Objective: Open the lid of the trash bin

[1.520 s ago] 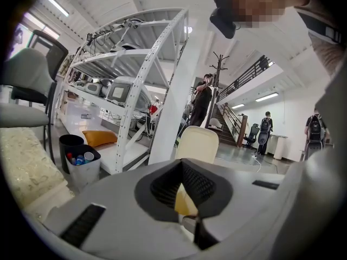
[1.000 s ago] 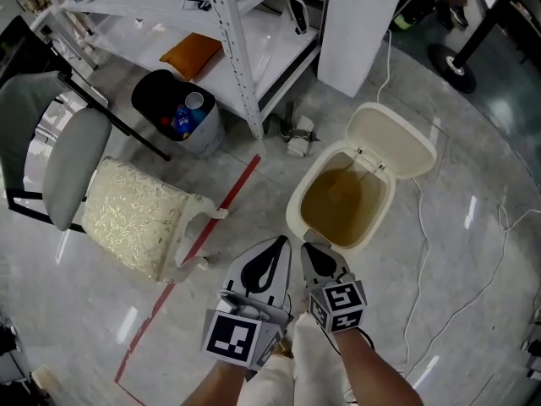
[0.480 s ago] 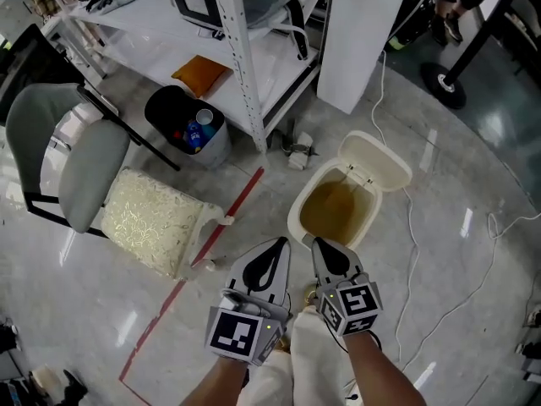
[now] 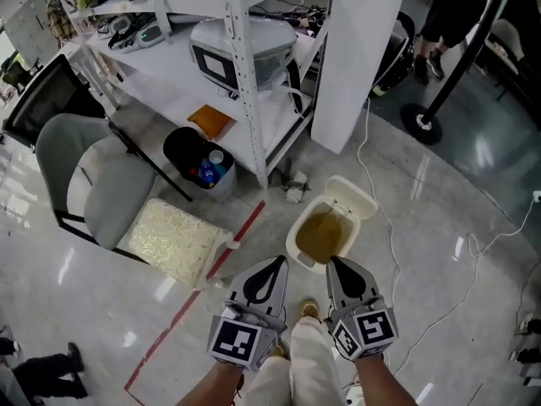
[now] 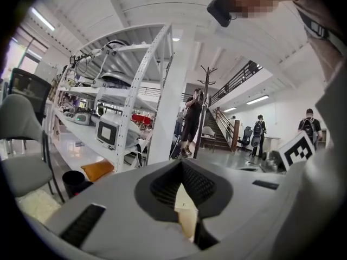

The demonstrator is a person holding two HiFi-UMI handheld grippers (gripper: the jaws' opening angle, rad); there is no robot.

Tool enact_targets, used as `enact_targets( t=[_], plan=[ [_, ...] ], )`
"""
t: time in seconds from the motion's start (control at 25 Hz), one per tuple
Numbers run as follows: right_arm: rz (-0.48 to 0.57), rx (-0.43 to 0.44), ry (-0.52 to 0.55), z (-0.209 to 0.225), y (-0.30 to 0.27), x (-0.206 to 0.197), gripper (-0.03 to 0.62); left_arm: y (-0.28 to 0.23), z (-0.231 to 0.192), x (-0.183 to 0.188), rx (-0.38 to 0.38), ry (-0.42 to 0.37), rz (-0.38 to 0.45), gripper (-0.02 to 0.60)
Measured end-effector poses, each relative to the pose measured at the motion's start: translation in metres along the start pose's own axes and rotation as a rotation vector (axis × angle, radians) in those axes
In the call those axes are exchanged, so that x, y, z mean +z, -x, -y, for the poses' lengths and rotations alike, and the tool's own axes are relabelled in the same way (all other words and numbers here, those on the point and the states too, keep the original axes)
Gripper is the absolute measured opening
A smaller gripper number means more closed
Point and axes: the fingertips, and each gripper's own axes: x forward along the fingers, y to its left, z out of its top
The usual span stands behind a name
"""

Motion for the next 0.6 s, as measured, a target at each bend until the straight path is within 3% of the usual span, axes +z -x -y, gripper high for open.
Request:
enact_targets(
  t=[0.12,0.32,0.6],
  plan=[
    [0.04,0.001,0.016,-0.014,0.025,0.041,0.017,0.016,0.011,0.033,-0.017,-0.051,0.056,-0.009],
    [0.106,-0.007,0.023,-0.042,0.08,0.099,0.017,0.052,0.044,0.075,-0.063,-0.082,0.047,-0.009],
    [0.195,0.001,0.059,-0.088,0.143,0.159,0.017,0.105,0.075,0.12,-0.078,-0.049,0.082,-0.009]
  ],
)
